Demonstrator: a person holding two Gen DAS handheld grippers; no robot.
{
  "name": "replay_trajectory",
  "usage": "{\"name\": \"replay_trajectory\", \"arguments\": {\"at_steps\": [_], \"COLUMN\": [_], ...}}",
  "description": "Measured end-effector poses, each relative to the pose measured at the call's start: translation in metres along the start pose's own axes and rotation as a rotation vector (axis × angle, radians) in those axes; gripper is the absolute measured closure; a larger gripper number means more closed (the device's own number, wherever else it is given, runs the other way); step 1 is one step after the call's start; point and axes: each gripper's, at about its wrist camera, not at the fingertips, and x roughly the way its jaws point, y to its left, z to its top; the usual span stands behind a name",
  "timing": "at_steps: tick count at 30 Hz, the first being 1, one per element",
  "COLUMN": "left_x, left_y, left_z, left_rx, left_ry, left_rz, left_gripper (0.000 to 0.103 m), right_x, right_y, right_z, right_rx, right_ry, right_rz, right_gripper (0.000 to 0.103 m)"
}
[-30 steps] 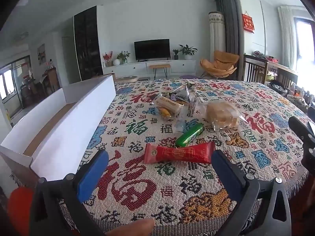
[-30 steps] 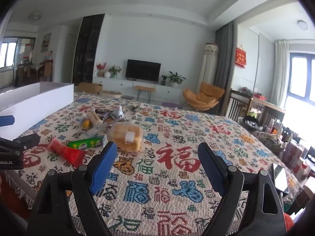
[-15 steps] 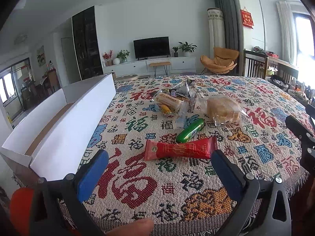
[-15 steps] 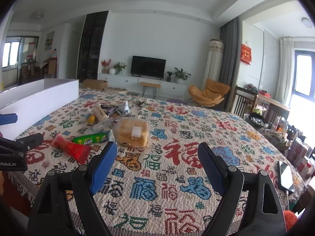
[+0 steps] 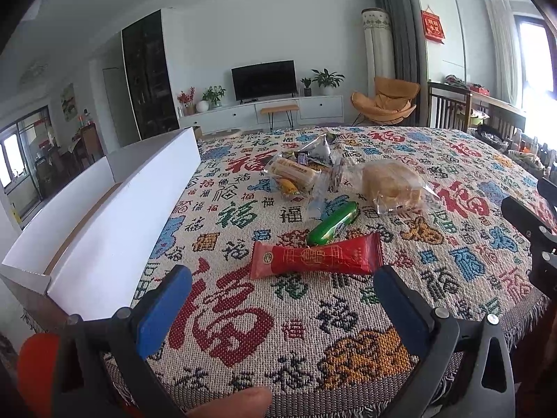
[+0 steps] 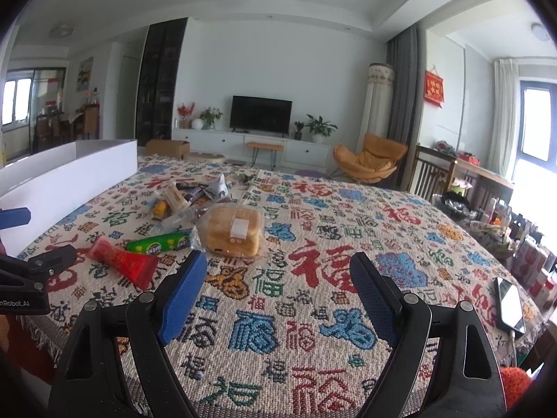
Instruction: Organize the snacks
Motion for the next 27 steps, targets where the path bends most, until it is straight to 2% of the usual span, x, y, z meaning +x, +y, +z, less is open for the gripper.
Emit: {"name": "replay_trajectory", "arguments": {"at_steps": [27], "left_x": [0.0024], "left_y": [-0.0037], "left_z": [-0.0027], "left_rx": [0.015], "left_ry": [0.004], "left_rz": [0.001], "left_gripper": [0.0], "right_x": [0.0067], "right_y": [0.0003], "right_z": [-0.0041], "right_rx": [0.002], "right_ry": [0.014], "right_rz": [0.006], "right_gripper": [0.016]}}
